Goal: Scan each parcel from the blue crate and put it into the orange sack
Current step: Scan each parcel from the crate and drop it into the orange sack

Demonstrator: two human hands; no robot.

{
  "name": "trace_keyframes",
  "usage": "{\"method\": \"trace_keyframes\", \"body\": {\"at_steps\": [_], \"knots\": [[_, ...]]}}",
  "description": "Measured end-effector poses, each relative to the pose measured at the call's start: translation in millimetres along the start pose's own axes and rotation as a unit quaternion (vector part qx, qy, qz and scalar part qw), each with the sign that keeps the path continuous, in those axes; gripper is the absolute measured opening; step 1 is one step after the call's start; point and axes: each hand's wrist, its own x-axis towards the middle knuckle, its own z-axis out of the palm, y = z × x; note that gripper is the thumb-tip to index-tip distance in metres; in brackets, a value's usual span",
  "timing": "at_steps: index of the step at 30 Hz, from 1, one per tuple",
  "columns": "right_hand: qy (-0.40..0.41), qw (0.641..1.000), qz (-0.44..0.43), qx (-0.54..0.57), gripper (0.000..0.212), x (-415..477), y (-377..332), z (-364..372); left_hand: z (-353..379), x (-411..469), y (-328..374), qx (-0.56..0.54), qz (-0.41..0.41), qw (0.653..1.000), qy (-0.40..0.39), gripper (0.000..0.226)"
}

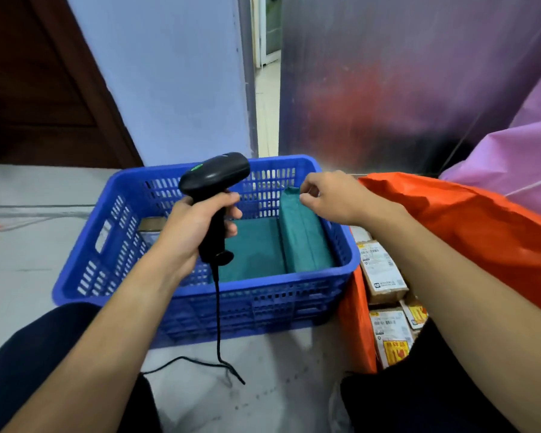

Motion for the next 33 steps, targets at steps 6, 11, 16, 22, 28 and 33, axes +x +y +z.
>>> {"method": "trace_keyframes", "body": {"at_steps": [6,11,16,22,28,33], "knots": [[-0.018,0.998,-0.054,0.017,0.022,43,-58,27,-58,-15,10,-0.006,0.003,0.998,0.063,0.007],[-0.048,0.992,-0.113,-0.001,0.025,72,-115,57,-105,-35,26,-0.024,0.014,0.992,0.122,0.009],[-0.068,0.989,-0.132,0.000,0.022,94,-148,83,-144,-54,37,-0.031,0.007,0.987,0.159,0.007],[-0.116,0.984,-0.134,0.028,0.021,117,-177,126,-186,-54,47,-0.008,-0.011,0.980,0.198,0.009],[-0.173,0.979,-0.099,0.045,0.020,133,-184,168,-206,-32,56,0.033,-0.016,0.976,0.212,0.010],[-0.208,0.973,-0.103,0.003,0.020,148,-182,189,-213,-16,64,0.029,0.000,0.981,0.194,0.011]]}}
